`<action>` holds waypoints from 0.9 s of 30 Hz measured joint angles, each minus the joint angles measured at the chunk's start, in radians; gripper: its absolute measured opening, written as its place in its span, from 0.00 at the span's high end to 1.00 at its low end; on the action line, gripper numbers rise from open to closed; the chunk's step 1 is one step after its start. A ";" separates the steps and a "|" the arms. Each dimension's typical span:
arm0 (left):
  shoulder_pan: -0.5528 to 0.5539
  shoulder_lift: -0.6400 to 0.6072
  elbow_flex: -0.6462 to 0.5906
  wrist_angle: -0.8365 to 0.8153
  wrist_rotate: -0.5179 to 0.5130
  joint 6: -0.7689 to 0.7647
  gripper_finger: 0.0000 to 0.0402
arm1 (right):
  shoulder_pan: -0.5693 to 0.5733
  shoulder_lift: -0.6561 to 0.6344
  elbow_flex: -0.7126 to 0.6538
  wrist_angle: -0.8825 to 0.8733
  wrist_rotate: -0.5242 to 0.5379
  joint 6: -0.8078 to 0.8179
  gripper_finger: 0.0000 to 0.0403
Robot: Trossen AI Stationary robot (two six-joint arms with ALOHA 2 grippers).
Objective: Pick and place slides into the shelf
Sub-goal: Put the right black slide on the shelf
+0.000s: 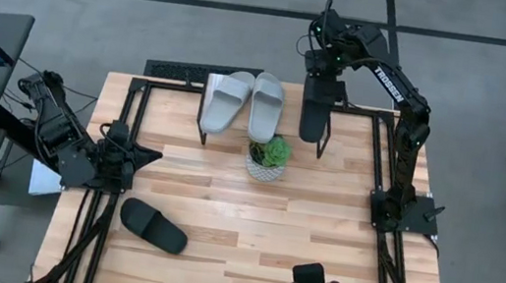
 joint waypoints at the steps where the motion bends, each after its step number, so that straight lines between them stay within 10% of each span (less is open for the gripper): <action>1: 0.000 0.000 0.000 0.000 0.000 0.000 1.00 | 0.000 0.000 0.000 0.001 -0.001 0.004 1.00; 27: 0.000 0.000 0.000 0.001 0.000 -0.002 1.00 | -0.014 -0.002 -0.128 0.119 0.006 0.018 0.93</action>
